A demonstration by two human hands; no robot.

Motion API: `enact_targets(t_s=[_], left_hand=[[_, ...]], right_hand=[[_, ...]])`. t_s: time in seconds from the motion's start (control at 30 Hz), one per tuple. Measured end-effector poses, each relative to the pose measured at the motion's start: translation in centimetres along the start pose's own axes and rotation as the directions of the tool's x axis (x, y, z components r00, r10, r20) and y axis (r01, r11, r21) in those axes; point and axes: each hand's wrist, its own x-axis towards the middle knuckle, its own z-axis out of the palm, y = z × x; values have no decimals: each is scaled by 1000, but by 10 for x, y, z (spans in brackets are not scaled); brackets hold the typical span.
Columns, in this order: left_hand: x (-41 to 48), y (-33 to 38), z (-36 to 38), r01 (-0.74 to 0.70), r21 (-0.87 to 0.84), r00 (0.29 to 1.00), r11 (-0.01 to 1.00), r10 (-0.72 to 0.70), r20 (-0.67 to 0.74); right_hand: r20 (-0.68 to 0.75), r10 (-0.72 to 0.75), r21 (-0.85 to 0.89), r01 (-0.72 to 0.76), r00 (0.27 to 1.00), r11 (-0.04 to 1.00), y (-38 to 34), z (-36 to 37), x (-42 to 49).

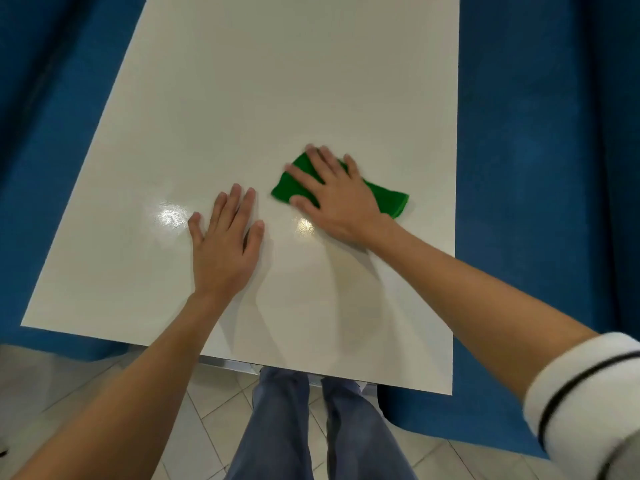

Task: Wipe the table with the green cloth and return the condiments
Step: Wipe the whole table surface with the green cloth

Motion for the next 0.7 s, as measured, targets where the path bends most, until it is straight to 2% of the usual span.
enact_targets(t_s=[0.1, 0.17, 0.23, 0.33, 0.5, 0.6, 0.7], left_hand=[[-2, 0, -1, -1, -10, 1000, 1000, 1, 2], [-2, 0, -1, -3, -10, 1000, 1000, 3, 1], [-2, 2, 0, 3, -14, 1000, 1000, -3, 3], [0, 3, 0, 11, -21, 1000, 1000, -11, 0], [2, 4, -1, 28, -46, 1000, 999, -28, 0], [2, 2, -1, 20, -42, 1000, 999, -20, -15], [2, -2, -1, 13, -27, 1000, 1000, -13, -14]], right_hand=[[54, -241, -20, 242, 969, 970, 0, 2, -39], [80, -318, -12, 320, 945, 947, 26, -4, -59], [68, -267, -2, 268, 961, 963, 56, -13, -59], [35, -92, 7, 92, 995, 996, 80, -24, -29], [-45, 223, 47, -221, 974, 974, 39, -14, 25], [-35, 191, 52, -189, 981, 981, -4, -2, 23], [-14, 4, 8, -3, 1000, 1000, -35, 11, -10]])
